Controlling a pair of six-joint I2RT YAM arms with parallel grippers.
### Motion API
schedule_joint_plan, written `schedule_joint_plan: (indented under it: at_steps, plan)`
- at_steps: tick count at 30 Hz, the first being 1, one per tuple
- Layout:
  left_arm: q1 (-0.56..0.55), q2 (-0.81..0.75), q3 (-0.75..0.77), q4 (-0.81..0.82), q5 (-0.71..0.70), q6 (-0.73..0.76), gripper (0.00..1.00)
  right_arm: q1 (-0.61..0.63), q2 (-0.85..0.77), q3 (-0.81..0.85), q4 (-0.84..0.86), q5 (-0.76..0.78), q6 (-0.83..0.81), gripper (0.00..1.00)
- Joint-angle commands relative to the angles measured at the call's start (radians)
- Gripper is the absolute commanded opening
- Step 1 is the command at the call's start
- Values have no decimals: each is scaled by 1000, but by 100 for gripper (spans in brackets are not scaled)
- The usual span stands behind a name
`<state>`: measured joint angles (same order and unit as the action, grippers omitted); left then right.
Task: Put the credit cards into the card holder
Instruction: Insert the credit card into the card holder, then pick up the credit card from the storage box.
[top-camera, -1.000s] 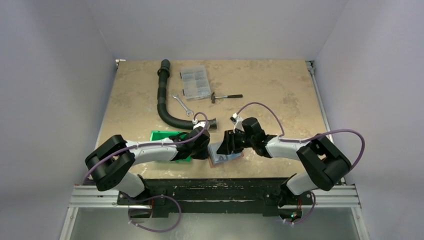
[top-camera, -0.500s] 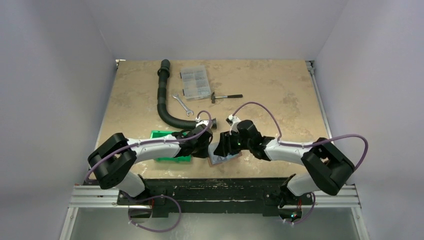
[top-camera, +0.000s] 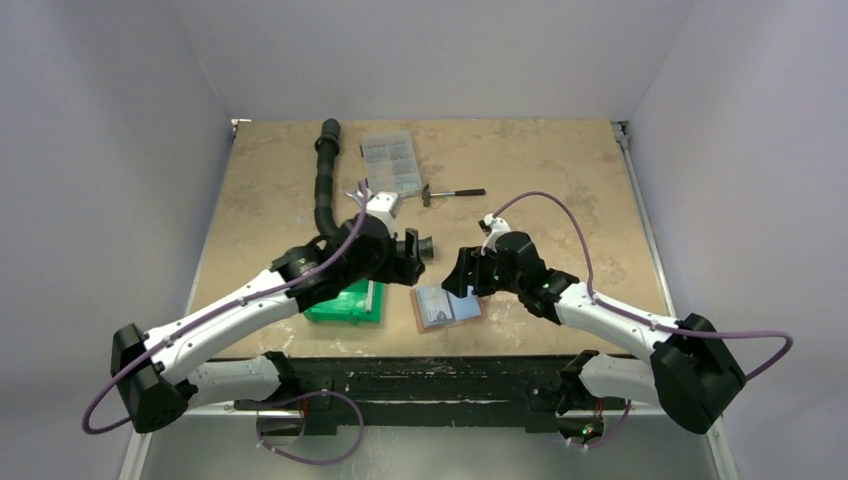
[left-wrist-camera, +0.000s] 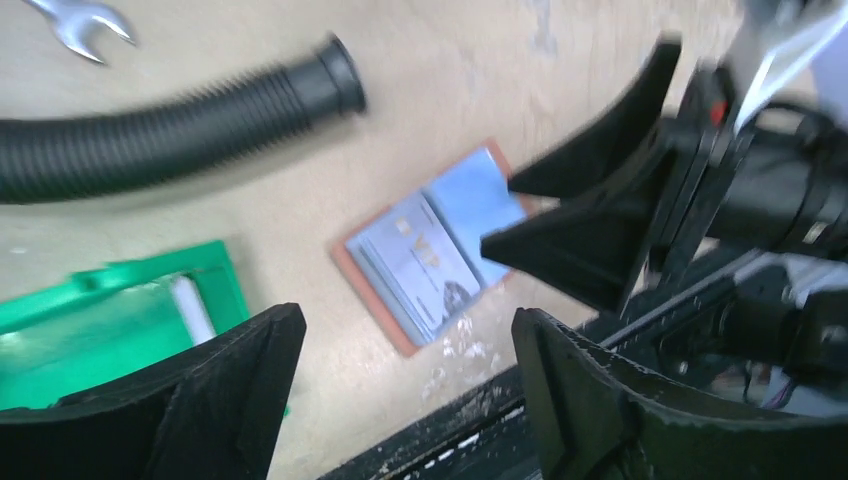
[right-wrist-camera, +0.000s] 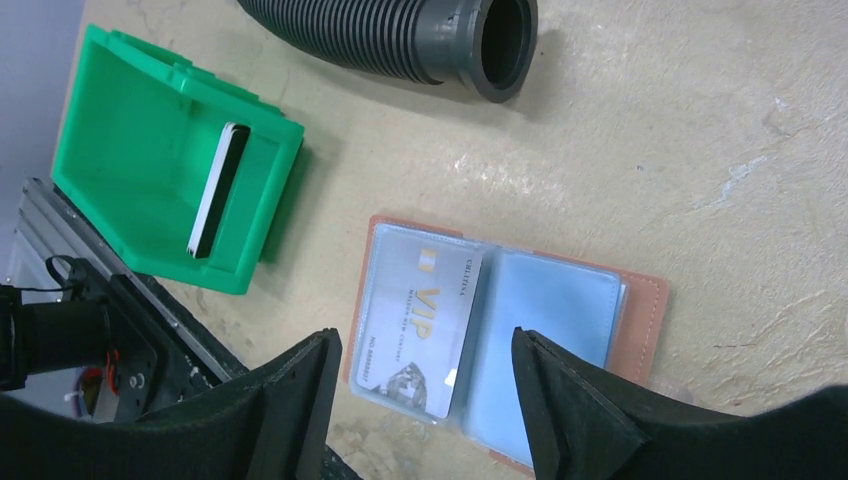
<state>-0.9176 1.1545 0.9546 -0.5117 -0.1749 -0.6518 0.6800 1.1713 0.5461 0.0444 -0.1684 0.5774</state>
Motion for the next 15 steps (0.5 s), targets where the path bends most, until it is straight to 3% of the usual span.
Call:
schedule_joint_plan:
  at_steps: [1, 5, 15]
  plan:
    - [117, -45, 60, -177, -116, 66, 87, 0, 9, 39, -2, -12, -17, 71]
    - [229, -20, 20, -215, -121, 72, 94, -1, 18, 34, 23, -40, -1, 71]
    - [258, 106, -115, -64, -40, 38, 95, -1, -31, 10, 15, -39, 7, 71]
